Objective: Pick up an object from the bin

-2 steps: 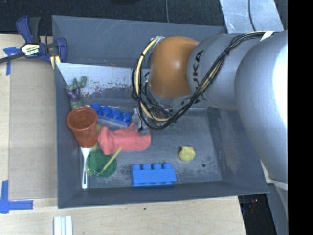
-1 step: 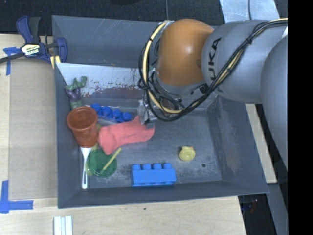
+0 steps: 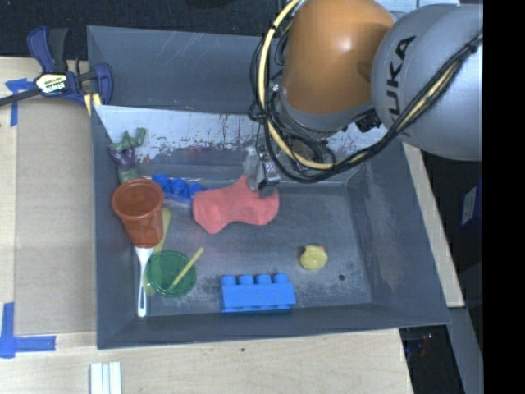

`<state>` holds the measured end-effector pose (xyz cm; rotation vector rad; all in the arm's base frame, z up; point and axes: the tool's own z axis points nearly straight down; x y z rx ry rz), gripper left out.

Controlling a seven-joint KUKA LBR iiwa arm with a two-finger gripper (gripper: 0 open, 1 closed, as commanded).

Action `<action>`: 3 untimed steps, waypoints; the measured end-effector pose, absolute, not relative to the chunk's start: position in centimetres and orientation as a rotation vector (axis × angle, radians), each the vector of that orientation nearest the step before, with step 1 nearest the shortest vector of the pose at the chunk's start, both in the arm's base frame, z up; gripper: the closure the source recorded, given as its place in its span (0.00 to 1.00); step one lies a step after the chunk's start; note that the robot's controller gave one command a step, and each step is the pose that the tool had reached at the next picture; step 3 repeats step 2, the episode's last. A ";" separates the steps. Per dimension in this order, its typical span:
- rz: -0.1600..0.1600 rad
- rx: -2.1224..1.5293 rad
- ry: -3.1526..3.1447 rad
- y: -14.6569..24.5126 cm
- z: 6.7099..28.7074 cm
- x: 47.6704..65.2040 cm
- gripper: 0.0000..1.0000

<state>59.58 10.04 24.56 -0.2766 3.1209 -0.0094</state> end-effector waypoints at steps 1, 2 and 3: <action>-0.009 -0.286 3.118 9.8 32.8 57.4 1.00; -0.008 -0.272 3.111 9.2 27.9 55.9 1.00; -0.008 -0.272 3.111 9.2 27.9 55.9 1.00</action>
Offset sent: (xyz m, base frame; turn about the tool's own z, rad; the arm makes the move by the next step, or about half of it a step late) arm -0.0559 -0.0153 -0.0414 0.0188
